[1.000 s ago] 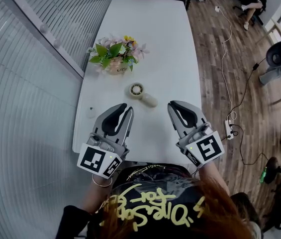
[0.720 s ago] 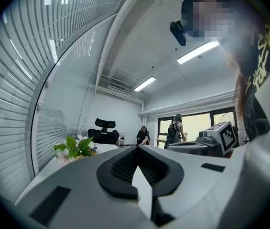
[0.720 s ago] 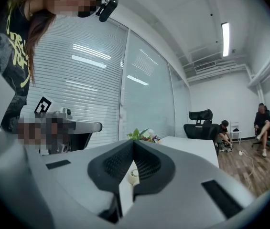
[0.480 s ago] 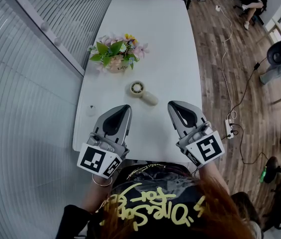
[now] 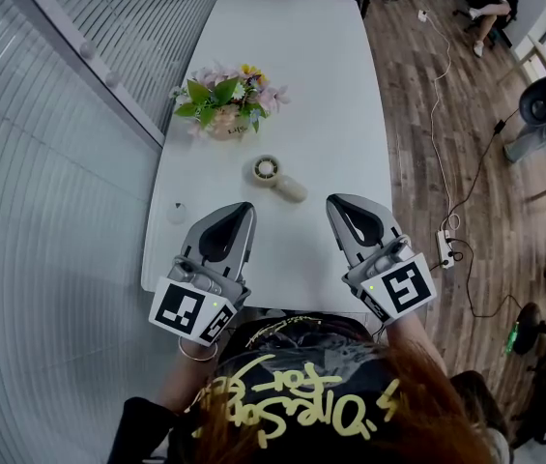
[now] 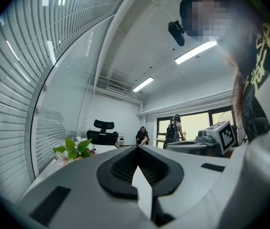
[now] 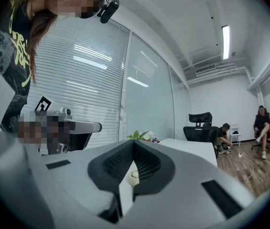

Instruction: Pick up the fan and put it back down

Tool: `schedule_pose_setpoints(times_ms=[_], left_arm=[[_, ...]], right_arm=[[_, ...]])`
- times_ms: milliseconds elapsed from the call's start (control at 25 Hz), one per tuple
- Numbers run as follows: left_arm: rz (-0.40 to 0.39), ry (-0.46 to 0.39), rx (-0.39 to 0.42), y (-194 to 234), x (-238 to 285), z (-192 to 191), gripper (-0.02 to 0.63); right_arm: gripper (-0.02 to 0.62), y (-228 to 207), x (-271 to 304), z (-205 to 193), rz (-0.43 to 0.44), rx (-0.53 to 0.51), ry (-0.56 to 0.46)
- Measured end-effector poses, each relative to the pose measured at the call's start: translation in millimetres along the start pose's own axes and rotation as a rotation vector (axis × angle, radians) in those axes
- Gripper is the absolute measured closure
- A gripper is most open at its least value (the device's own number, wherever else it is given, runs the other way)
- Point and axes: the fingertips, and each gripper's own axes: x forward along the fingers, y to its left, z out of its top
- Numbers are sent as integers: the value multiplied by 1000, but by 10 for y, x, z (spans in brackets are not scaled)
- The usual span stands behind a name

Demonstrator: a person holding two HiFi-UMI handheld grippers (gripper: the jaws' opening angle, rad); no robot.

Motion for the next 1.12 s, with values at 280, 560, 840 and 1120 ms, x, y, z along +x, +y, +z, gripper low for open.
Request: schedule_pose_setpoints(times_ms=[280, 560, 840, 1120], left_arm=[[10, 0, 1, 16, -26, 52, 612], [15, 5, -1, 12, -35, 38, 612], [13, 4, -4, 21, -39, 28, 612], [7, 5, -5, 12, -33, 27, 612]], right_arm=[[594, 96, 6, 74, 29, -5, -18], [592, 149, 8, 47, 38, 16, -4], [593, 146, 1, 17, 30, 0, -9], [594, 130, 7, 27, 14, -9, 7]])
